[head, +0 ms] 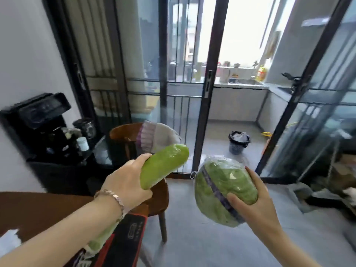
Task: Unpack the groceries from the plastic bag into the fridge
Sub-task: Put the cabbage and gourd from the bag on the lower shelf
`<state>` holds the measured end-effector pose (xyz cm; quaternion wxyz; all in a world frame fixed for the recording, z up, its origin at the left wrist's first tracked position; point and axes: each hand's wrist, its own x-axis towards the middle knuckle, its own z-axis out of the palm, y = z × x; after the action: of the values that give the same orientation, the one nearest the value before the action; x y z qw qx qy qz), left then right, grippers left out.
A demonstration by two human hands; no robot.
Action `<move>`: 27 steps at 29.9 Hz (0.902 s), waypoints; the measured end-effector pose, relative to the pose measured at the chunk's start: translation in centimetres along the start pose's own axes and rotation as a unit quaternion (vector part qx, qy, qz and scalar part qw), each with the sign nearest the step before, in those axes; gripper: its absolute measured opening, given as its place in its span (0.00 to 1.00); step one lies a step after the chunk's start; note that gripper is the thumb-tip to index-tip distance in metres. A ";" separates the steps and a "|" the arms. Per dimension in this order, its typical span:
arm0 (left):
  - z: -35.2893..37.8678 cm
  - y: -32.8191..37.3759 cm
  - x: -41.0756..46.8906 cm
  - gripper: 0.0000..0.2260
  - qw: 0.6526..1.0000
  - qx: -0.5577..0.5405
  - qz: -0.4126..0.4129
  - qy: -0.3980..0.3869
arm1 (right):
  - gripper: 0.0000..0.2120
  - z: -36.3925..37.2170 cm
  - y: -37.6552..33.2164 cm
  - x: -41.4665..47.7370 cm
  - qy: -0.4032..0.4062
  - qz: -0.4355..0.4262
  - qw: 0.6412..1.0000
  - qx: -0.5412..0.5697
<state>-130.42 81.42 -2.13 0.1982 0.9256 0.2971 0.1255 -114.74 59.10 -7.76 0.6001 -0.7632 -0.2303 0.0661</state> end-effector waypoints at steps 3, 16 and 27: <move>5.8 9.7 4.4 0.32 0.994 -0.034 0.089 -0.055 | 0.46 -10.5 3.1 0.5 0.111 0.044 0.993 -0.025; 29.8 55.0 15.5 0.35 0.922 -0.104 0.310 -0.206 | 0.50 -51.7 12.3 4.9 0.412 0.109 0.892 -0.149; 42.7 82.9 28.6 0.36 0.843 -0.161 0.461 -0.226 | 0.49 -72.7 19.1 19.8 0.525 0.096 0.824 -0.192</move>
<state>-51.32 24.37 -0.25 0.3255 0.9137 -0.2408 0.0356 -64.58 -0.03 -2.63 0.4619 -0.8010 0.1859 -0.3324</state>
